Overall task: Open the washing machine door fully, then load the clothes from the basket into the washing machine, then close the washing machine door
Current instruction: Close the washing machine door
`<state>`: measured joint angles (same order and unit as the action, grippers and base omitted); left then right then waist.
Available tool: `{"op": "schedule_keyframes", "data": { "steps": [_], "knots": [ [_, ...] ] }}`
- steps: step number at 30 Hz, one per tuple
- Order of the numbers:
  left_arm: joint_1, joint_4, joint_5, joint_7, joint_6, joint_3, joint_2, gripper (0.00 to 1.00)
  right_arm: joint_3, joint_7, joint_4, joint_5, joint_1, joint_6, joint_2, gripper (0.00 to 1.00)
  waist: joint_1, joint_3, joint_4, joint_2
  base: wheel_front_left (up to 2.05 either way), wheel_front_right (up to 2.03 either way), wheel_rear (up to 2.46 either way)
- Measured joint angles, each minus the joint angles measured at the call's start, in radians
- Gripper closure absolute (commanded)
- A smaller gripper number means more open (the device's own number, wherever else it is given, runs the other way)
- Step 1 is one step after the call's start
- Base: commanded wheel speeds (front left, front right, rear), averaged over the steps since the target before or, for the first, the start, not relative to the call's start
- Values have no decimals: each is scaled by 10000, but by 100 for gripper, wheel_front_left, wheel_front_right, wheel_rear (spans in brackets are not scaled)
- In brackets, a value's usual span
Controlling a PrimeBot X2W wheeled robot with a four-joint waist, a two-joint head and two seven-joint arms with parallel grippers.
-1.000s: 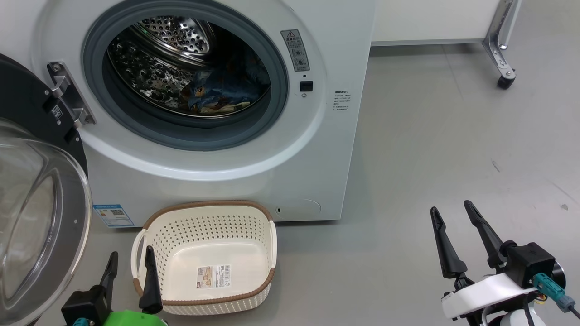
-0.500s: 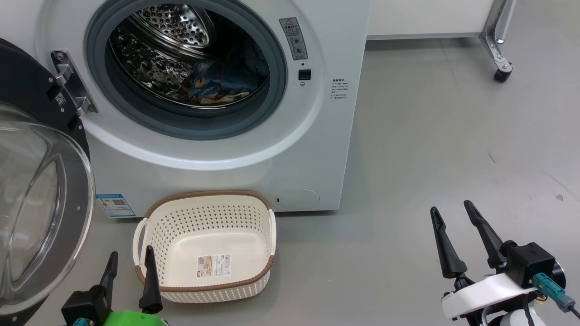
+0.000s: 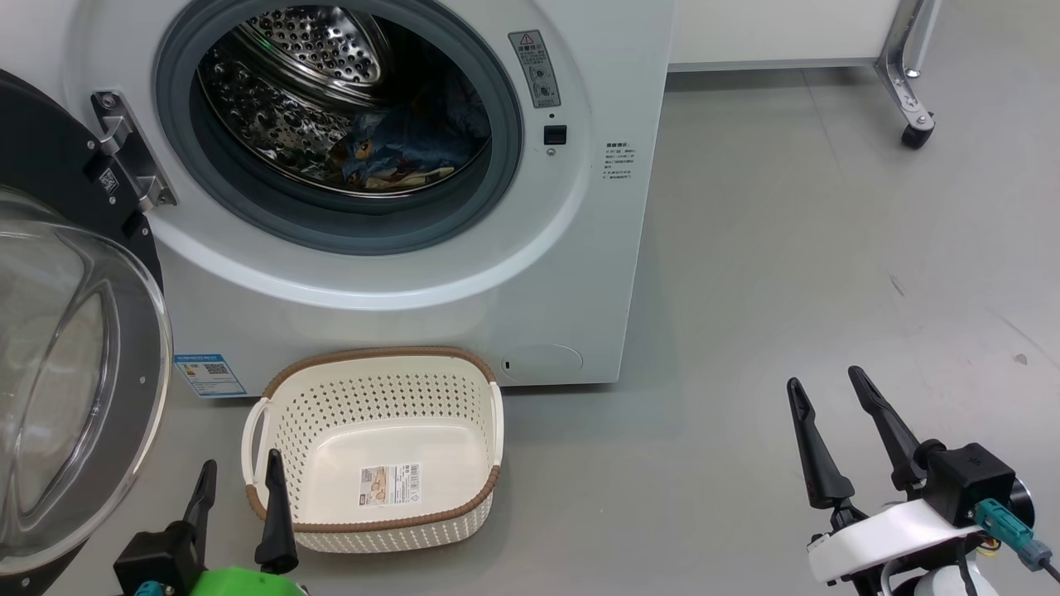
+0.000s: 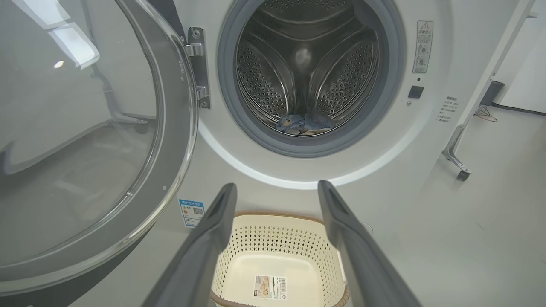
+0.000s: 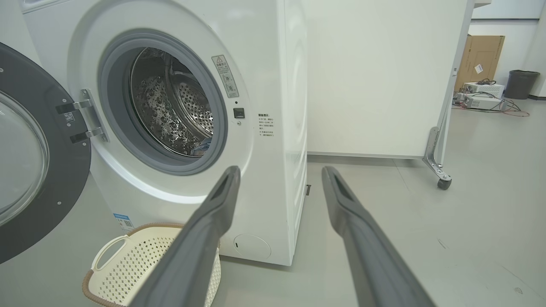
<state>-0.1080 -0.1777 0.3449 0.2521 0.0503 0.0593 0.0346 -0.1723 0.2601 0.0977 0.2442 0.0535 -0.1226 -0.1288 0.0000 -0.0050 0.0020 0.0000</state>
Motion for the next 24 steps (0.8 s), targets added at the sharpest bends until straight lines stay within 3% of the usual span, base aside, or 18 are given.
{"op": "schedule_keyframes", "data": {
  "steps": [12, 24],
  "knots": [
    [2, -19, -109, 0, -31, 171, 2, 0, 245, 0, -113, 2, 3, 2, -6, 0, 0, 40, 408, 0, 0, 0, 0],
    [7, -56, -138, 0, -84, 313, 6, 0, 84, 0, -255, 0, -27, 2, -198, 0, 0, 103, 1590, 0, 0, 0, 0]
  ]
}}
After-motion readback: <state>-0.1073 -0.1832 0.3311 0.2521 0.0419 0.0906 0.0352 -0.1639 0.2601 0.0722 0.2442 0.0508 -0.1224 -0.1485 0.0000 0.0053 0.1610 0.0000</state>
